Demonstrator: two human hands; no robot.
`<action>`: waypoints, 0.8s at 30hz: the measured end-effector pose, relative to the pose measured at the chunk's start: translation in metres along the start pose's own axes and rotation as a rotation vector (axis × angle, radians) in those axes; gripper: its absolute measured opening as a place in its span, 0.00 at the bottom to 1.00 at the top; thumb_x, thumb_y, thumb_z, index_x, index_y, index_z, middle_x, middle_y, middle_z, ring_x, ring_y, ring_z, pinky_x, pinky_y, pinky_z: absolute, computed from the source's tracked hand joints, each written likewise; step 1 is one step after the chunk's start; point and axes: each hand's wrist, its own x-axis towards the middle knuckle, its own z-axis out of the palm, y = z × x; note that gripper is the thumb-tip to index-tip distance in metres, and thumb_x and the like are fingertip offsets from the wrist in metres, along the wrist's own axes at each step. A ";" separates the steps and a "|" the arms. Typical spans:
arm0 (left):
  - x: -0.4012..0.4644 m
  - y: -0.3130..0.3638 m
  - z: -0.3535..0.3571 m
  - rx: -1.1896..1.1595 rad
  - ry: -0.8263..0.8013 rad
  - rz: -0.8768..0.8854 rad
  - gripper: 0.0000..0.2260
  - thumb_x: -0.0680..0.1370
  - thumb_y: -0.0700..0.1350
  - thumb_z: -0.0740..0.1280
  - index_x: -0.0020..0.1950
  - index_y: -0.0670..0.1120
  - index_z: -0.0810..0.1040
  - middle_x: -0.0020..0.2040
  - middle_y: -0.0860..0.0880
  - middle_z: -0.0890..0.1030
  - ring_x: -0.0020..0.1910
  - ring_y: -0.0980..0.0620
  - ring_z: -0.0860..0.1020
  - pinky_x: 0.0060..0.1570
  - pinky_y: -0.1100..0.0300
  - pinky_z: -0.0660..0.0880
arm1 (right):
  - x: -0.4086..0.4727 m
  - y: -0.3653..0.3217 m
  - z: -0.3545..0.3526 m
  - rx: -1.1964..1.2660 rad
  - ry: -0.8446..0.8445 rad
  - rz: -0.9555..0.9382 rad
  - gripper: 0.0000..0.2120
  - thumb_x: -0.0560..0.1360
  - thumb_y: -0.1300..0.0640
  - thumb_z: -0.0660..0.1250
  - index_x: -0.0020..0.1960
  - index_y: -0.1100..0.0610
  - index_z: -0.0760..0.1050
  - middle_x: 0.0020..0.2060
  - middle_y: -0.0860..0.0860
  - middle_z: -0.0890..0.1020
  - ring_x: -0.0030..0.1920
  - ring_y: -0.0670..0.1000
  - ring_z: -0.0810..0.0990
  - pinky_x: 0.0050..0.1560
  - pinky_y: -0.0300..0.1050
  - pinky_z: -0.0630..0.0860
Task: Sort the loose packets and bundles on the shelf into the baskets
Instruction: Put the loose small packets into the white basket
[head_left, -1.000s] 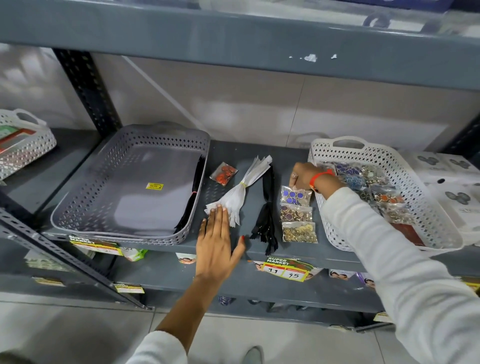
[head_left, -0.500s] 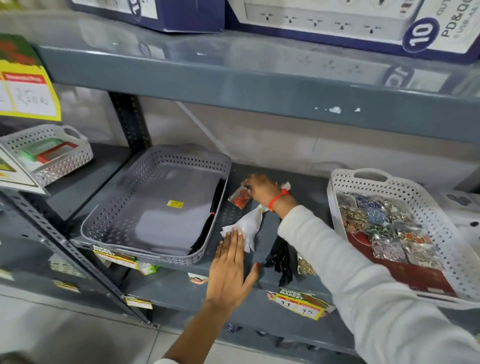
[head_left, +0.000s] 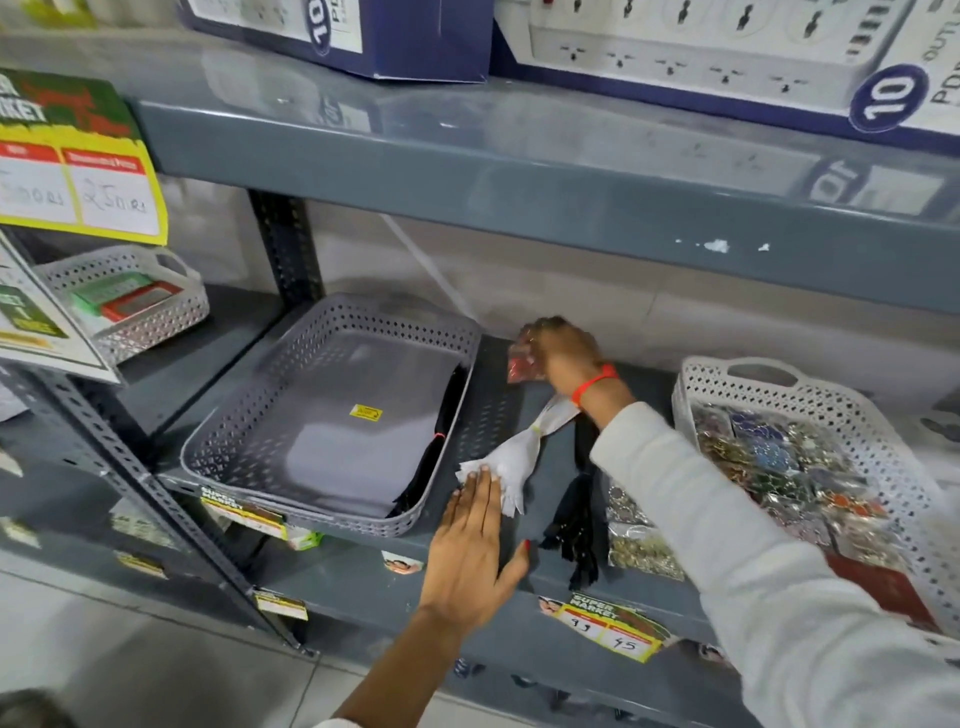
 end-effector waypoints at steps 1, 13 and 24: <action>0.000 0.000 0.001 0.003 0.007 0.001 0.34 0.75 0.61 0.55 0.73 0.38 0.61 0.72 0.41 0.67 0.71 0.46 0.66 0.70 0.54 0.52 | -0.002 0.008 -0.012 -0.036 0.057 -0.003 0.13 0.74 0.53 0.67 0.56 0.58 0.79 0.56 0.59 0.81 0.59 0.60 0.78 0.56 0.50 0.77; -0.002 0.001 0.000 -0.025 0.023 -0.020 0.34 0.76 0.61 0.52 0.74 0.40 0.60 0.73 0.42 0.65 0.72 0.46 0.65 0.69 0.51 0.58 | -0.055 0.086 -0.023 -0.110 -0.091 0.537 0.16 0.80 0.62 0.52 0.61 0.65 0.73 0.62 0.62 0.77 0.62 0.60 0.76 0.64 0.48 0.70; -0.001 0.001 0.001 -0.001 0.002 -0.039 0.34 0.76 0.62 0.50 0.73 0.40 0.61 0.72 0.42 0.66 0.70 0.46 0.67 0.68 0.50 0.61 | -0.032 0.058 0.014 0.330 0.036 0.523 0.08 0.74 0.60 0.65 0.38 0.63 0.78 0.47 0.65 0.84 0.47 0.63 0.83 0.52 0.51 0.80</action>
